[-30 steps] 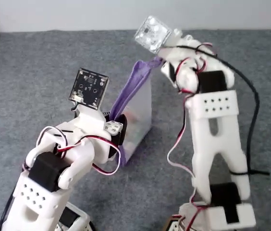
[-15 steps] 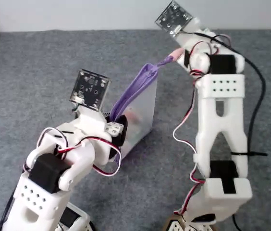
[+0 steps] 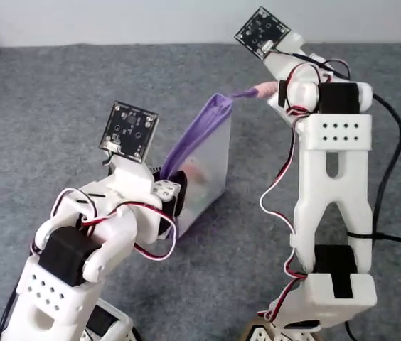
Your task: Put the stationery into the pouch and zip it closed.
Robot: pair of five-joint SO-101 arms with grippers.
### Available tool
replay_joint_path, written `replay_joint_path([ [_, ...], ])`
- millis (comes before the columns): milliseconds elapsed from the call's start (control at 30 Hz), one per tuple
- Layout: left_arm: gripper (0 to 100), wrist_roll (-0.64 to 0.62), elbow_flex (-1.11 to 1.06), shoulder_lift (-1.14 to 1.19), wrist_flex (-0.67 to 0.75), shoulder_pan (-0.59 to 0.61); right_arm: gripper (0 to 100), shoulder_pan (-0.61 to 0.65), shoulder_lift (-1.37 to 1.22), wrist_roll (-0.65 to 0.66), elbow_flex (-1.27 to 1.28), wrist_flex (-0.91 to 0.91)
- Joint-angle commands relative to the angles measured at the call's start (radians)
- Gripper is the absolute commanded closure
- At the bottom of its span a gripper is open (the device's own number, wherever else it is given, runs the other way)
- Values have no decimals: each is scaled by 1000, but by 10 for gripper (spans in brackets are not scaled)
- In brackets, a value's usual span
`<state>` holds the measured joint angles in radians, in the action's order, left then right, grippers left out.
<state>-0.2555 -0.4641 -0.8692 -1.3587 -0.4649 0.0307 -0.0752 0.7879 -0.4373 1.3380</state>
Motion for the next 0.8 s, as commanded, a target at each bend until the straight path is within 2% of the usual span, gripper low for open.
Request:
replay_joint_path([
  [0,802,-34,27,-28,0,11,988,-8,54,-26,-41,50],
  [100,734,-77,73,-54,-3,49,988,-10,53,-54,-41,79],
  [333,731,-78,180,-64,-21,192,988,-24,45,-91,-41,105],
  [533,732,-81,383,-63,-180,241,988,-84,44,-95,-41,102],
  [767,732,-81,499,-63,-365,308,988,-232,44,-92,-38,124],
])
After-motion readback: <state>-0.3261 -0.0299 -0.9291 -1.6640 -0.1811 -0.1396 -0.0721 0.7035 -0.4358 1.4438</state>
